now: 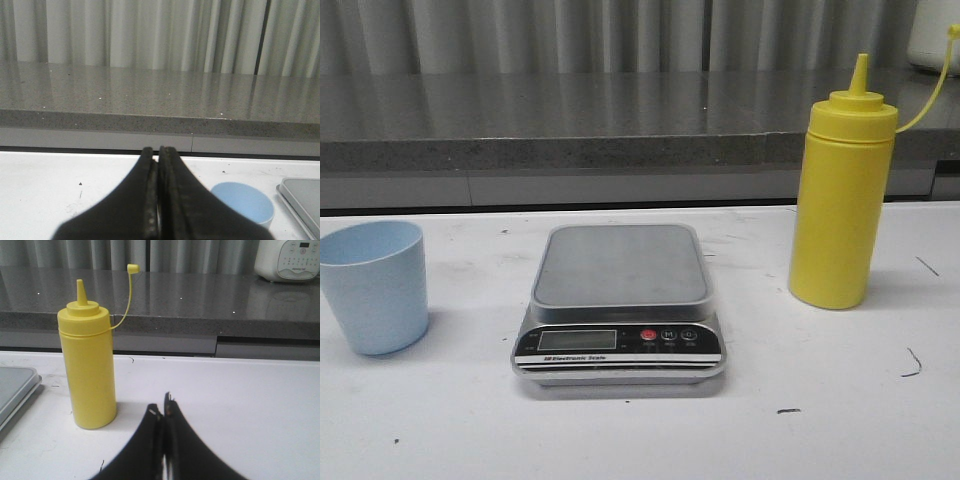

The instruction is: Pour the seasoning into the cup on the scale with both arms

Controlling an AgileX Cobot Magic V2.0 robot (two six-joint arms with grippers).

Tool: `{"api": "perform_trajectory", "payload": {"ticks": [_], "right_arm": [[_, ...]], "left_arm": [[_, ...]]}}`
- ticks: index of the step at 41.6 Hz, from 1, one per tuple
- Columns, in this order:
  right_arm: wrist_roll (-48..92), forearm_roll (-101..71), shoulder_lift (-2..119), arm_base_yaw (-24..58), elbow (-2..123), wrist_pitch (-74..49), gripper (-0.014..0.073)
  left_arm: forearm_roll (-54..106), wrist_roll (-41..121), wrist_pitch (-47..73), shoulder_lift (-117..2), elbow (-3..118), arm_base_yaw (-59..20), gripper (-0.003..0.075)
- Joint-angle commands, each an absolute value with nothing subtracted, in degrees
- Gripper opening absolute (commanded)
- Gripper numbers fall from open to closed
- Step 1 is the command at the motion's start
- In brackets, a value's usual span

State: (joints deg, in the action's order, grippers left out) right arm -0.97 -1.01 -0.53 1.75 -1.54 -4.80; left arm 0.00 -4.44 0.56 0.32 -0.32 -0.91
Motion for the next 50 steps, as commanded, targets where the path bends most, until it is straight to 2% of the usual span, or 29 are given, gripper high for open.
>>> {"api": "perform_trajectory", "payload": {"ticks": [1, 30, 36, 42, 50], "right_arm": [[-0.7, -0.9, -1.5, 1.4, -1.2, 0.0, -0.0067], [-0.7, -0.9, -1.5, 1.4, -1.2, 0.0, -0.0067], [-0.7, -0.9, -1.5, 1.4, -0.9, 3.8, -0.0067], [-0.7, -0.9, -1.5, 1.4, 4.4, 0.0, -0.0067], [-0.7, -0.9, 0.7, 1.4, 17.1, -12.4, -0.0067]], "left_arm": [[0.0, -4.8, -4.2, 1.2, -1.6, -1.5, -0.0020], [0.0, -4.8, -4.3, 1.2, -1.6, -1.5, -0.0020], [0.4, -5.1, -6.0, 1.2, -1.2, -1.5, -0.0020], [0.5, -5.1, -0.9, 1.2, 4.8, -1.5, -0.0020], [0.0, -5.1, 6.4, -1.5, 17.7, -1.5, -0.0020]]}}
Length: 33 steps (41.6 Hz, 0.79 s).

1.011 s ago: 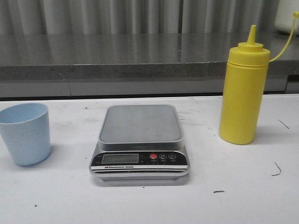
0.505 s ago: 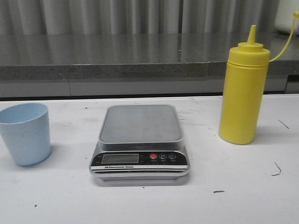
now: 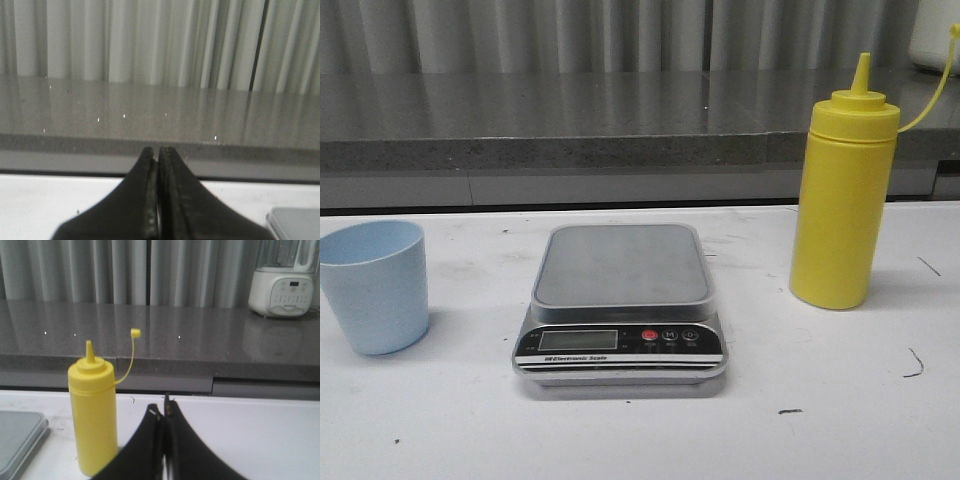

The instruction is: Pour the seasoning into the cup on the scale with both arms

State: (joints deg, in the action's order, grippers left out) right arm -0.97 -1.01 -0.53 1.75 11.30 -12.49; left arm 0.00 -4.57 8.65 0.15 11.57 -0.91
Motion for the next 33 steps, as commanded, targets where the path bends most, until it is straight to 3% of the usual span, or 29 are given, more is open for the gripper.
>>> {"api": "perform_trajectory", "payload": {"ticks": [1, 15, 33], "right_arm": [[-0.7, -0.9, 1.4, 1.4, 18.8, -13.4, -0.0067], [0.0, -0.9, 15.4, 1.4, 37.9, -31.0, -0.0067], [-0.3, -0.9, 27.1, 1.4, 40.3, -40.5, -0.0067]], "left_arm": [[-0.4, -5.1, 6.9, -2.4, 18.9, -1.5, -0.0020], [-0.7, -5.1, 22.2, -16.4, 38.2, -1.5, -0.0020], [-0.7, -5.1, 31.6, -25.7, 39.3, -1.5, -0.0020]]}}
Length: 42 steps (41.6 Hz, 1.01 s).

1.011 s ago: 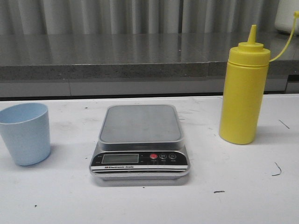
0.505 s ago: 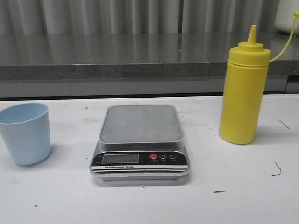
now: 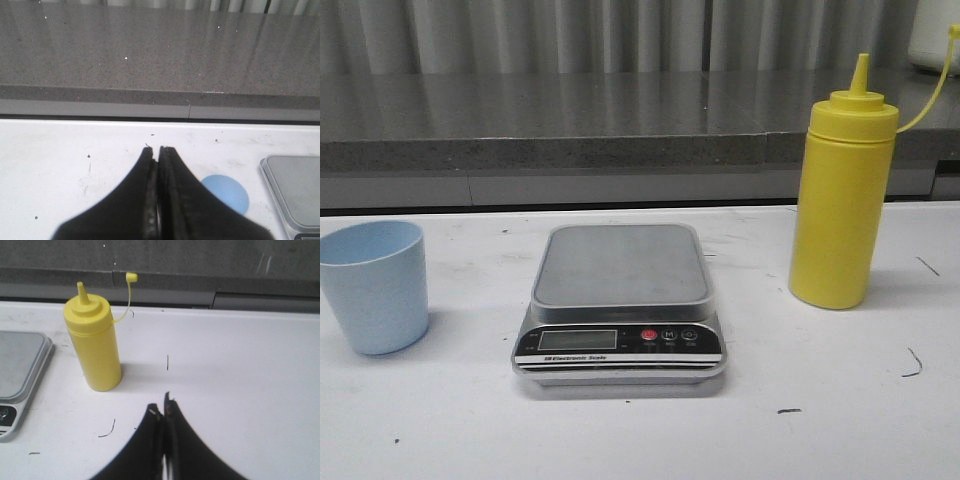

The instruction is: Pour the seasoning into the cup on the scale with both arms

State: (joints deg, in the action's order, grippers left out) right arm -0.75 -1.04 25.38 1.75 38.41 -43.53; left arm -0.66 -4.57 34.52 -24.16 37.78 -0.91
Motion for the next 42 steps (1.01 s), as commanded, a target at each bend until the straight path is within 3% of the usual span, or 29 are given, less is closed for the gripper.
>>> {"api": "perform_trajectory", "payload": {"ticks": [1, 17, 21, 26, 29, 34, 42], "right_arm": [[-0.3, -0.9, 27.4, 1.4, 40.3, -40.7, -0.0067], [0.0, 0.0, 28.8, 1.4, 40.3, -44.2, -0.0063], [0.0, 0.0, 28.8, 1.4, 40.3, -44.7, 0.0001], [0.0, 0.0, 28.8, 1.4, 40.3, -45.6, 0.0204], [0.0, 0.0, 28.8, 1.4, 40.3, -46.1, 0.0387], [0.0, 0.0, 28.8, 1.4, 40.3, -46.4, 0.0571], [0.0, 0.0, 28.8, 1.4, 40.3, -46.7, 0.0591]], "left_arm": [[-0.7, -5.1, 32.0, -26.0, 39.3, -1.5, -0.0020], [-0.7, -5.1, 33.0, -26.5, 39.3, -1.5, -0.0020], [-0.7, -5.1, 33.0, -26.5, 39.3, -1.5, -0.0008], [-0.7, -5.1, 33.0, -26.5, 39.3, -1.5, 0.0149], [-0.7, -5.1, 33.0, -26.5, 39.3, -1.5, 0.0328], [-0.7, -5.1, 33.1, -26.5, 39.3, -1.5, 0.0529], [-0.7, -5.1, 33.4, -26.5, 39.3, -1.5, 0.0546]]}}
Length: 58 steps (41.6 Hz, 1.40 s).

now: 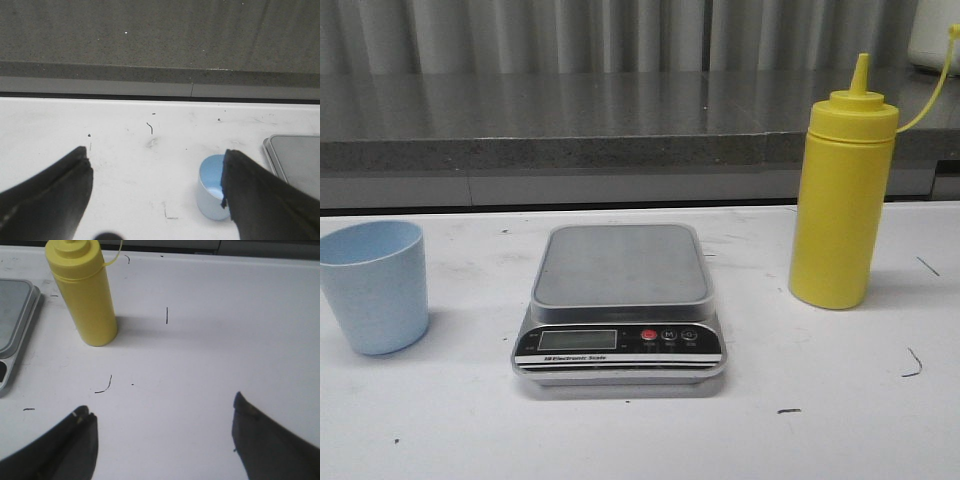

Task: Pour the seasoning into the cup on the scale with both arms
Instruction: 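Lower the left gripper onto the light blue cup and grasp it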

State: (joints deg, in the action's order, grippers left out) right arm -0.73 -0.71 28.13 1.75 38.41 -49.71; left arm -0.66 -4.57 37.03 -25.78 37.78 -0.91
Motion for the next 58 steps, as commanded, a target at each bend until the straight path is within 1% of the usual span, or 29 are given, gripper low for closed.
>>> {"api": "perform_trajectory", "payload": {"ticks": [1, 6, 12, 17, 27, 33, 43, 58], "right_arm": [[0.0, 0.0, 28.8, 1.4, 40.3, -46.7, 0.0591], [0.0, 0.0, 28.8, 1.4, 40.3, -46.6, 0.0591], [0.0, 0.0, 28.8, 1.4, 40.3, -46.6, 0.0591], [0.0, 0.0, 28.8, 1.4, 40.3, -46.6, 0.0591], [0.0, 0.0, 28.8, 1.4, 40.3, -46.6, 0.0591], [0.0, 0.0, 28.8, 1.4, 40.3, -46.6, 0.0591], [0.0, 0.0, 28.8, 1.4, 40.3, -46.6, 0.0591], [0.0, 0.0, 28.8, 1.4, 40.3, -46.6, 0.0591]], "left_arm": [[-0.7, -5.1, 33.4, -26.5, 39.3, -1.5, 0.0546], [-0.7, -5.0, 33.9, -27.1, 39.6, -1.5, 0.0546], [-0.4, -2.9, 37.6, -32.5, 42.4, -1.6, 0.0547], [0.0, -1.6, 40.1, -39.0, 45.8, -3.5, 0.0547], [0.0, -0.6, 47.2, -54.8, 53.9, -9.6, 0.0546], [0.0, -0.6, 49.6, -64.2, 58.1, -11.4, 0.0546], [0.0, -0.6, 51.3, -78.8, 64.3, -12.1, 0.0546], [0.0, -0.6, 50.0, -93.1, 69.4, -12.1, 0.0545]]}}
